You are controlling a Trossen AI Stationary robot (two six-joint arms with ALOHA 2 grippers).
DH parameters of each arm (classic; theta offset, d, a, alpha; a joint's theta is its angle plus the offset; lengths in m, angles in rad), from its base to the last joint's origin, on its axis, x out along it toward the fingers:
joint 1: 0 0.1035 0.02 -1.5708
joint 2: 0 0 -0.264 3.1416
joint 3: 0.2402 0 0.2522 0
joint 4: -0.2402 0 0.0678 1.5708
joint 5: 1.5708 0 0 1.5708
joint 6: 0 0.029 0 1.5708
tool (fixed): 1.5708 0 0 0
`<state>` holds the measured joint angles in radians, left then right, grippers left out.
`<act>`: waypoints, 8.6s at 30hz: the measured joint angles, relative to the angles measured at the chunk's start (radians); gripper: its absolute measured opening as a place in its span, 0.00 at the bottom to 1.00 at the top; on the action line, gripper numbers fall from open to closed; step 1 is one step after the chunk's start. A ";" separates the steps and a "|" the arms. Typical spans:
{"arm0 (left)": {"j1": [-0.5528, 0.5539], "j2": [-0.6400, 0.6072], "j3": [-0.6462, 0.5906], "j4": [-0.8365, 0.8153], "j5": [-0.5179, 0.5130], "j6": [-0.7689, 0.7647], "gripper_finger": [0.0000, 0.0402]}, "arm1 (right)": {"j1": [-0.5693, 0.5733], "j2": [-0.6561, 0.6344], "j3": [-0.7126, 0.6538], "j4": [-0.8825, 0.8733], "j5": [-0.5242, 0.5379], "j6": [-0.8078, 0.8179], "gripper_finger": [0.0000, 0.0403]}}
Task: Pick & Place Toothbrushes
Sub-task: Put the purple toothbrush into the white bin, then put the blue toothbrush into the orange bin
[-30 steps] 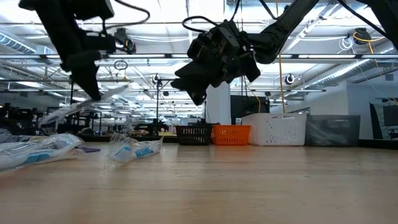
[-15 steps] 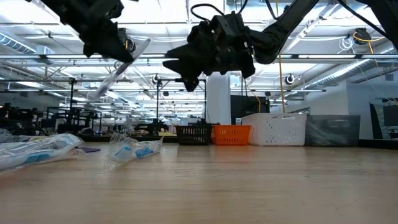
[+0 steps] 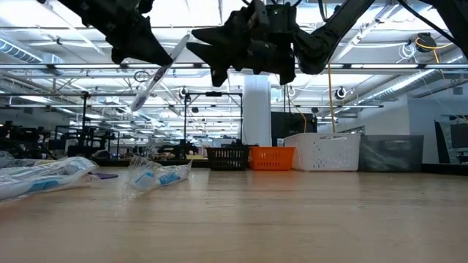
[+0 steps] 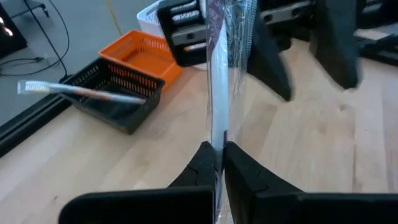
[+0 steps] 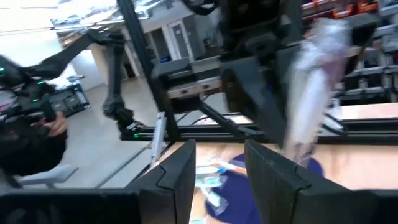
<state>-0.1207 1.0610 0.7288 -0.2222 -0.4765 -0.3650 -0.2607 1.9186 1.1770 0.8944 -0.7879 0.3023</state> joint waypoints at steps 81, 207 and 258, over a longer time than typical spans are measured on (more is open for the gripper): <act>-0.064 0.131 -0.001 0.335 -0.146 0.072 0.01 | 0.012 0.000 0.001 0.145 0.161 -0.019 0.33; -0.152 0.469 -0.001 0.165 0.137 -0.731 0.41 | -0.418 -0.830 -0.646 -0.518 0.604 -0.246 0.35; -0.117 0.724 0.290 -0.010 0.159 -0.634 0.01 | -0.418 -0.830 -0.646 -0.545 0.528 -0.253 0.35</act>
<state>-0.2379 1.7855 1.0183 -0.2322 -0.3178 -0.9991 -0.6788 1.0882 0.5312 0.3499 -0.2595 0.0489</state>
